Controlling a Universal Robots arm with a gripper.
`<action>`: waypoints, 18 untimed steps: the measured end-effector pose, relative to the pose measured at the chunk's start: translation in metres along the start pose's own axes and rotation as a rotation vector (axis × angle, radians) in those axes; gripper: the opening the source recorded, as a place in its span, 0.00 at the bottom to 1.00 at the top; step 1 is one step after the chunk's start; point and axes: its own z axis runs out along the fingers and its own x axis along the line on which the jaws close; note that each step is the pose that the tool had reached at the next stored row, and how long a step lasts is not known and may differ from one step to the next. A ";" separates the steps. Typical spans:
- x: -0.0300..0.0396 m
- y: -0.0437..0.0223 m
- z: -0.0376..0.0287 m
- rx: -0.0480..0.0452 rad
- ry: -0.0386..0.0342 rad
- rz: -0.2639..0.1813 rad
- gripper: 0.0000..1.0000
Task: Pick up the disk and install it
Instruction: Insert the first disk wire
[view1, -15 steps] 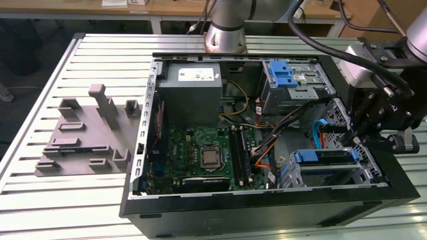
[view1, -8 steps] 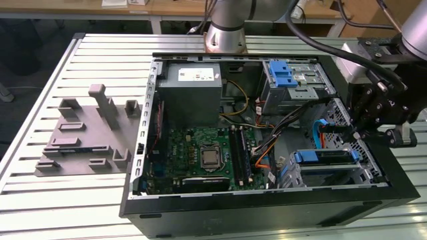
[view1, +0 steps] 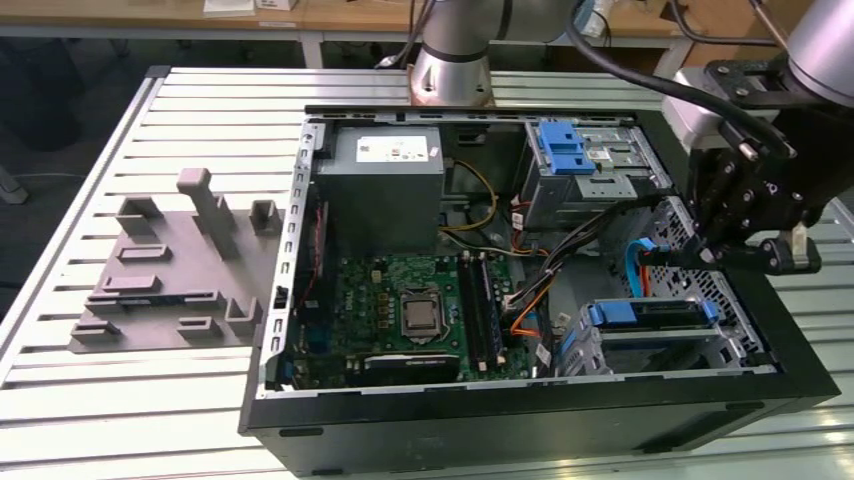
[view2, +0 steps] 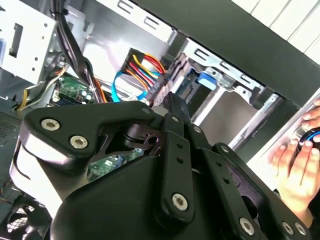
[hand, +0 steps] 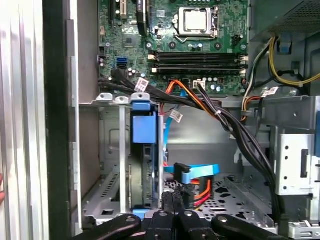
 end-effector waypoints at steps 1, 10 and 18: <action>-0.0018 0.0000 -0.0001 0.0005 0.0000 0.000 0.11; -0.0077 0.0002 0.0000 0.0015 0.0013 0.000 0.11; -0.0129 0.0003 0.0002 0.0020 0.0141 -0.001 0.19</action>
